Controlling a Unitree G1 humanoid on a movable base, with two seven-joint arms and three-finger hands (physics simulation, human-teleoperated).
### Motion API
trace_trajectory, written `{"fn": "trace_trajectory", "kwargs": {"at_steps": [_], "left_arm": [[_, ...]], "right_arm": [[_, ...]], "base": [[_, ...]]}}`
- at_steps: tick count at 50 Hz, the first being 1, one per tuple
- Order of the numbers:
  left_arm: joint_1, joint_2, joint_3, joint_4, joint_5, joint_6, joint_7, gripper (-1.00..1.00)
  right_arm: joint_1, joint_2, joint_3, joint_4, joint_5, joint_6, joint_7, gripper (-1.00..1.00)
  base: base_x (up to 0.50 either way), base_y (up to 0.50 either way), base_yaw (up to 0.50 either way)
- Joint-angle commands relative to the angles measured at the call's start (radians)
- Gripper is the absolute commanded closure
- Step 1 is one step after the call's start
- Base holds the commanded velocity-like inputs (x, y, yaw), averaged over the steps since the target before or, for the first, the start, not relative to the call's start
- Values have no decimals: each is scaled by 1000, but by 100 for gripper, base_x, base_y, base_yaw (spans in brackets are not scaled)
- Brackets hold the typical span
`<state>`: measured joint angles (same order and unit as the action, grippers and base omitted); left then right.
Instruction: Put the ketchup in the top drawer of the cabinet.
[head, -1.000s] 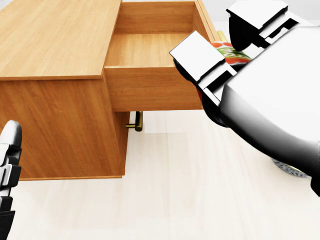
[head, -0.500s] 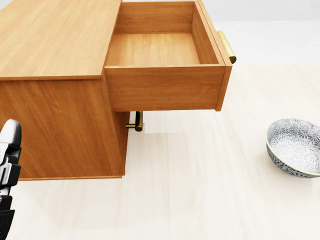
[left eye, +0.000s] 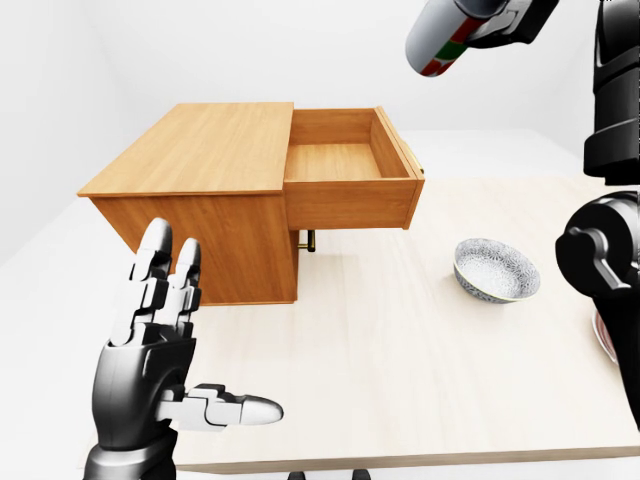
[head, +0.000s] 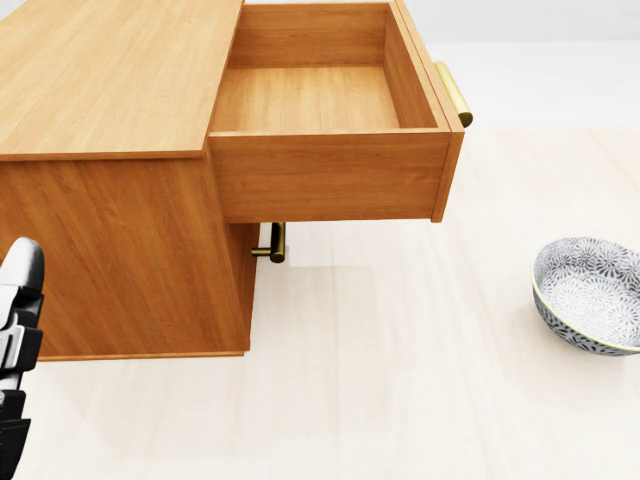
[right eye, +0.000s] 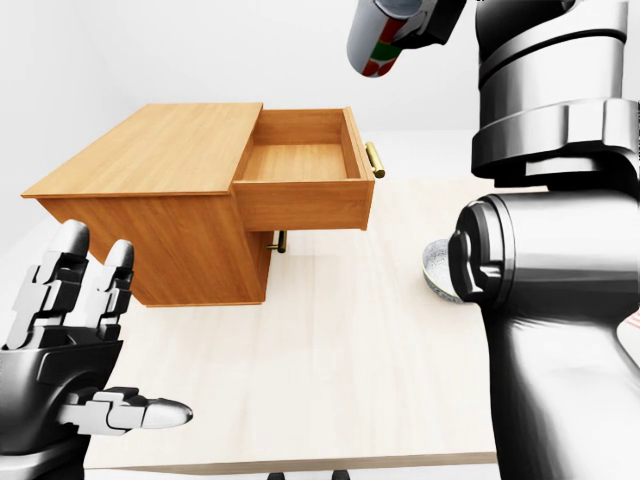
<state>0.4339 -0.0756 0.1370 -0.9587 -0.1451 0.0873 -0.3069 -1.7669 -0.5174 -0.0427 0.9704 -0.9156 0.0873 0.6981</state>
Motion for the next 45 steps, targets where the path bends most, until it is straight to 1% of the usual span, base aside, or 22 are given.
{"fn": "trace_trajectory", "kwargs": {"at_steps": [1, 8, 9, 11, 14, 29, 45], "left_arm": [[-2, 2, -3, 3, 2, 0, 3, -100], [-4, 2, 2, 0, -3, 0, 3, -100], [-3, 2, 4, -1, -5, 0, 2, -100], [-5, 2, 7, -3, -7, 0, 2, -100], [-10, 2, 12, -3, -9, 0, 2, -100], [-8, 2, 1, 5, 2, 0, 2, -100], [-4, 3, -1, 1, 0, 0, 3, -100]], "right_arm": [[-70, 28, -14, 213, 69, 0, 0, 100], [-72, 33, 1, 235, 92, 0, 0, 100], [-69, 35, -15, 238, 116, 0, 0, 100], [-54, 29, -1, 247, 108, 0, 0, 100], [-40, 27, -9, 256, 129, 0, 0, 100], [20, 28, -9, 273, 176, 0, 0, 100], [20, 39, -1, 276, 185, 0, 0, 100]], "base": [[0, 0, 0], [0, 0, 0], [0, 0, 0], [0, 0, 0], [0, 0, 0], [0, 0, 0], [0, 0, 0]]}}
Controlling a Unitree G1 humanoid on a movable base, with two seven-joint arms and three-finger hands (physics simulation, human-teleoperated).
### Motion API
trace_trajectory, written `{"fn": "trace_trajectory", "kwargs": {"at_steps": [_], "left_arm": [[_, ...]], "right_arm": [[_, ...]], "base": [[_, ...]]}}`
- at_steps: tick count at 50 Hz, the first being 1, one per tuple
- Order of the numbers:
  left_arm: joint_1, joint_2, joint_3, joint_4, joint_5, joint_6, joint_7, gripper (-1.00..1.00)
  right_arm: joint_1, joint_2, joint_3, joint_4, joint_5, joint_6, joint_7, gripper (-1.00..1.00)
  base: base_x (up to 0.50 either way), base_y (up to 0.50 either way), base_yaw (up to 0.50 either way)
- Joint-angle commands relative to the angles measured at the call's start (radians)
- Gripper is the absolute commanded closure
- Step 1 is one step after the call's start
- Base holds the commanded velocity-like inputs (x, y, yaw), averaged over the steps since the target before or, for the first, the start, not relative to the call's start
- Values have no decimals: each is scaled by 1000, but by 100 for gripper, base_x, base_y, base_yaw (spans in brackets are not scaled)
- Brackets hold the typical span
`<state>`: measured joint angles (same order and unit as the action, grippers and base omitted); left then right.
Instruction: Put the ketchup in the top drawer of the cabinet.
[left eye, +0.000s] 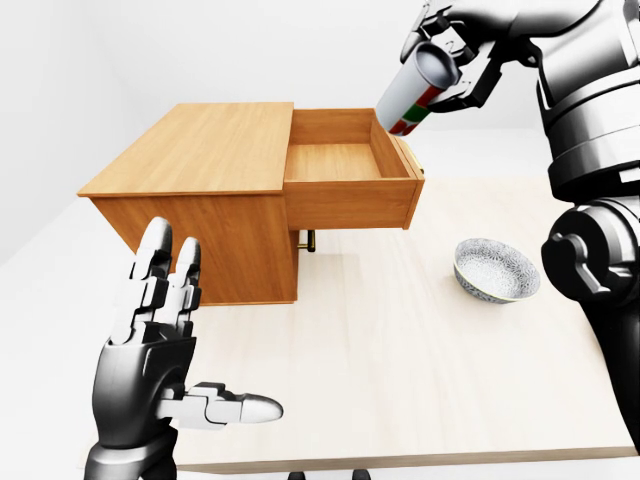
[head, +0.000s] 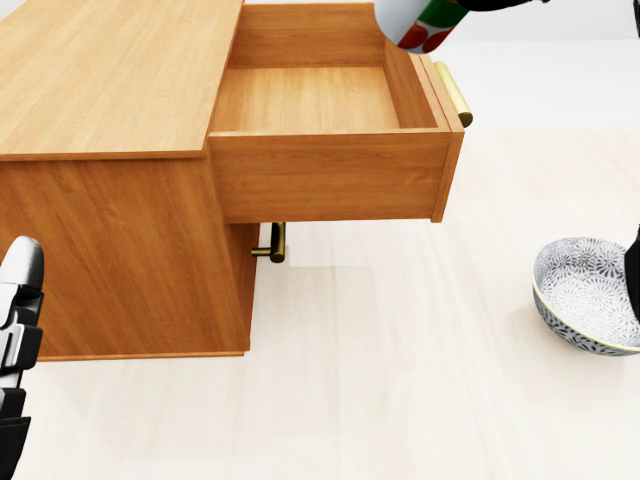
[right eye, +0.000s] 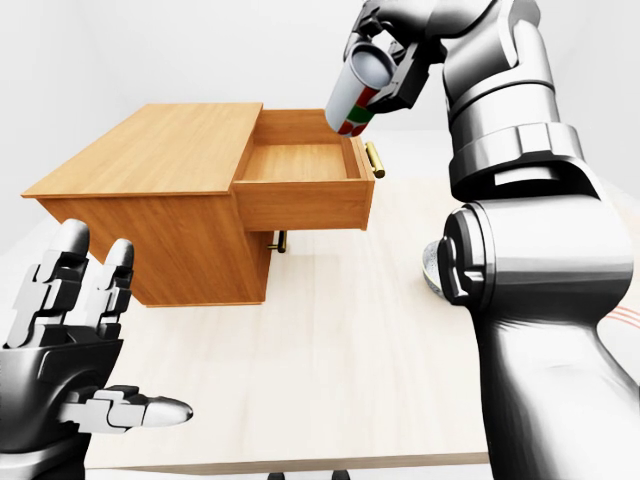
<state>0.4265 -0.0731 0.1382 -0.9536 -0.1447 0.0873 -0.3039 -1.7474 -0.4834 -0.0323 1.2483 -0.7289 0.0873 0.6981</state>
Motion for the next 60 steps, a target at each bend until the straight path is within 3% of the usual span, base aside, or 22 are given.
{"fn": "trace_trajectory", "kwargs": {"at_steps": [1, 60], "left_arm": [[3, 0, -3, -3, 0, 0, 1, -100], [0, 2, -4, 5, -1, 0, -1, -100]], "right_arm": [[0, 6, -11, -2, -1, 0, 0, 100], [64, 65, -8, 28, 54, 0, 0, 100]], "base": [[0, 0, 0], [0, 0, 0]]}}
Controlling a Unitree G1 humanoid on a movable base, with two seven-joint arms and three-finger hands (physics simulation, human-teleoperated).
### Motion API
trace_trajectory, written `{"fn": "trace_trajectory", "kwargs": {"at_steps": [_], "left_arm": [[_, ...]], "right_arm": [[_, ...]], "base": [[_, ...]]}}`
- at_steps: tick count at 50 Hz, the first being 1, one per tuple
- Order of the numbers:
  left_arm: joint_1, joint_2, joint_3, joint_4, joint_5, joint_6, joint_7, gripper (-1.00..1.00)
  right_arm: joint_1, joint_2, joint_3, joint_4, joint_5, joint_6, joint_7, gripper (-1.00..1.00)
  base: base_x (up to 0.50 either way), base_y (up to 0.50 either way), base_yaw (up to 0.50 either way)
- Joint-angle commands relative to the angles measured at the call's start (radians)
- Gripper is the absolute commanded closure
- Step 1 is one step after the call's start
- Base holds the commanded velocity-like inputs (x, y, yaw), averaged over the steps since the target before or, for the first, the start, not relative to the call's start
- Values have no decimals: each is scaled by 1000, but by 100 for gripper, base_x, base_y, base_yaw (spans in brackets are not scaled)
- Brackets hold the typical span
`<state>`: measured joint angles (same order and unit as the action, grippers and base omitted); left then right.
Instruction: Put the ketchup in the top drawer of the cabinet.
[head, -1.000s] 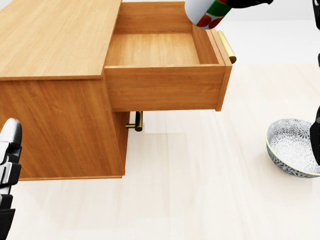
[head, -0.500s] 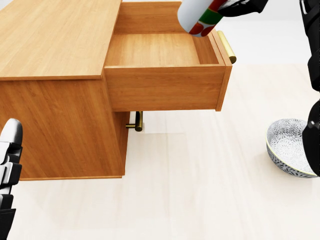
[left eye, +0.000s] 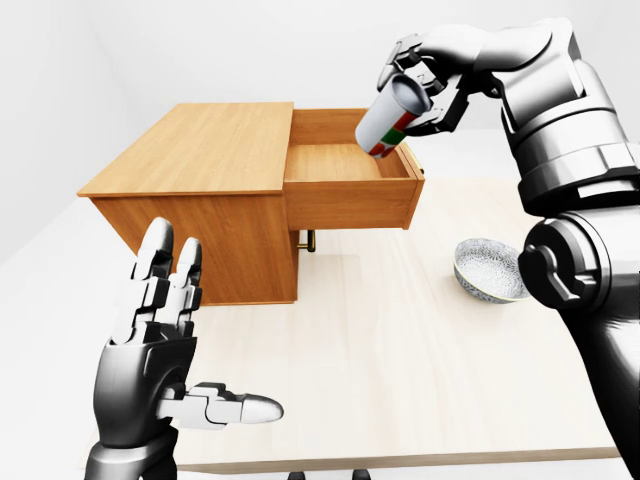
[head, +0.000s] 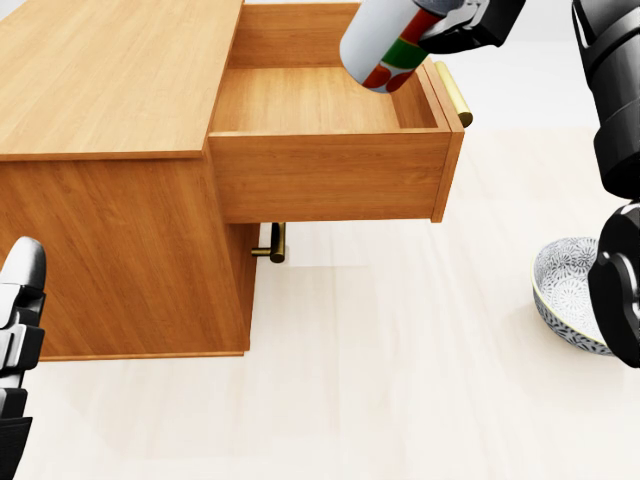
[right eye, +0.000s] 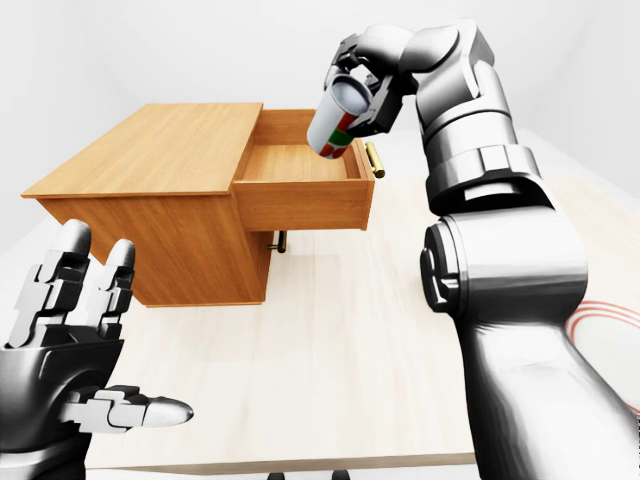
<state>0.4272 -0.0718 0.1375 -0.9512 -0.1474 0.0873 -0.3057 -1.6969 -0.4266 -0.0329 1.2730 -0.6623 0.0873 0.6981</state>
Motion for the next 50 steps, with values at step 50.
{"fn": "trace_trajectory", "kwargs": {"at_steps": [50], "left_arm": [[-3, -6, 18, -15, -13, 0, -10, -100]], "right_arm": [[56, 55, -10, 22, -36, 0, 0, 100]], "base": [[0, 0, 0]]}}
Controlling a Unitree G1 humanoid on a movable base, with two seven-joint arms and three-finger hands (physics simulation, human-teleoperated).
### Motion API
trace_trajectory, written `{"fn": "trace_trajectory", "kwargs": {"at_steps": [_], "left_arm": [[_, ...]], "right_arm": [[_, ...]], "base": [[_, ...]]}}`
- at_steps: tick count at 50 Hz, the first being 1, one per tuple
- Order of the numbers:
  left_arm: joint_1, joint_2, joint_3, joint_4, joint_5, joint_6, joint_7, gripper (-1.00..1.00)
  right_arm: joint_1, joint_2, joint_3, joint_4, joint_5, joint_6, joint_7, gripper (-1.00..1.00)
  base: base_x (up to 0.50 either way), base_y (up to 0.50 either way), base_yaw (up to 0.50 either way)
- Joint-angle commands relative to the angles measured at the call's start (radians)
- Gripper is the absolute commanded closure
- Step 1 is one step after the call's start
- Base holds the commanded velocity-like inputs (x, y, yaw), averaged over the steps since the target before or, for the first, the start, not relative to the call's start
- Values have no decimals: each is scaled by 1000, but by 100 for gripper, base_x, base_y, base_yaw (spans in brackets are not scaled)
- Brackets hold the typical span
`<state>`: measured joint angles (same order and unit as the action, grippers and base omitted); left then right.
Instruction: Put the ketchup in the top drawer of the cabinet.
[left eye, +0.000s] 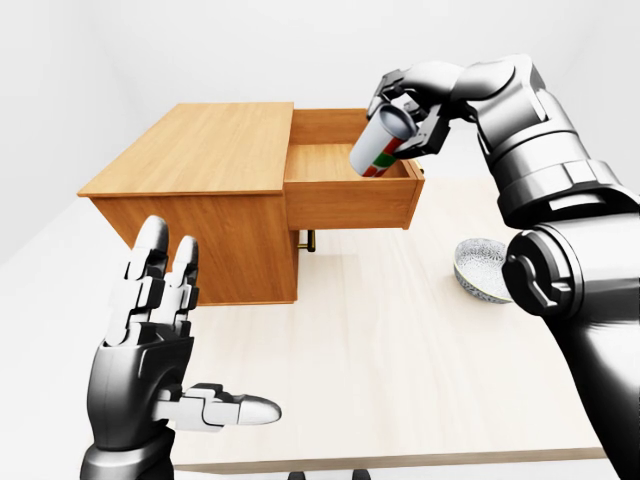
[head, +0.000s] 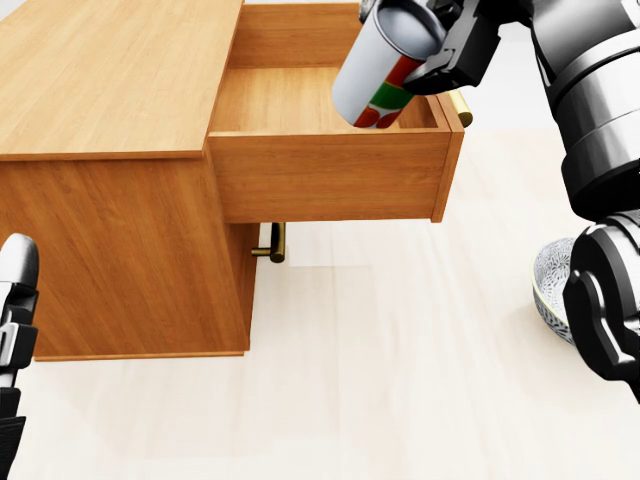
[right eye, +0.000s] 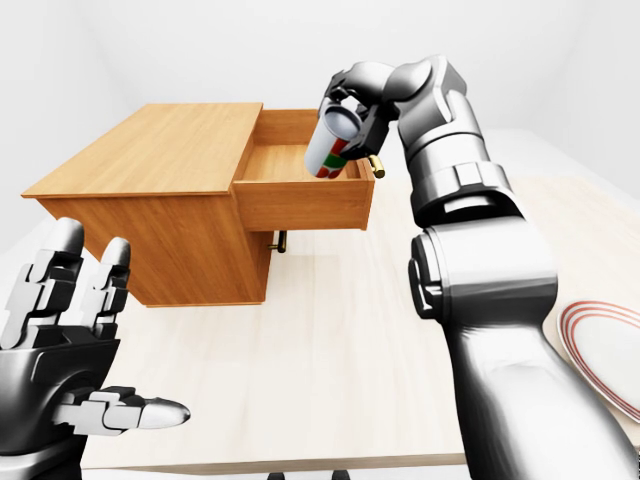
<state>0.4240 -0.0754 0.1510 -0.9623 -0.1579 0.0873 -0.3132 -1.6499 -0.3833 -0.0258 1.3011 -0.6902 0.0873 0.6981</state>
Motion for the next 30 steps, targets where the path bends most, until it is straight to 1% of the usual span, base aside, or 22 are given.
{"fn": "trace_trajectory", "kwargs": {"at_steps": [1, 7, 21, 22, 23, 24, 25, 30], "left_arm": [[0, -3, 5, -5, -3, 0, -3, -100], [-2, -4, 7, -6, -3, 0, -3, -100], [5, -3, -9, 1, 7, 0, -3, -100], [7, -3, -14, 3, 11, 0, -2, -100], [8, -2, -15, 4, 11, 0, -2, -100], [10, -2, -16, 3, 11, 0, -2, -100], [11, -1, -16, 1, 10, 0, -1, -100], [9, 1, -18, 6, 10, 0, 2, -100]], "right_arm": [[10, 12, -16, -5, -9, 0, 0, 100], [15, 13, -17, -5, -7, 0, 0, 100], [24, 11, -14, -6, -7, 0, 0, 100], [24, 9, -16, -6, -7, 0, 0, 6], [24, 7, -17, -5, -6, 0, 0, -10], [23, 6, -17, -5, -6, 0, 0, -51], [21, 6, -14, -7, -9, 0, 0, -100], [11, 3, -14, -7, -11, 0, 0, -100]], "base": [[0, 0, 0], [0, 0, 0], [0, 0, 0], [0, 0, 0], [0, 0, 0], [0, 0, 0], [0, 0, 0], [0, 0, 0]]}}
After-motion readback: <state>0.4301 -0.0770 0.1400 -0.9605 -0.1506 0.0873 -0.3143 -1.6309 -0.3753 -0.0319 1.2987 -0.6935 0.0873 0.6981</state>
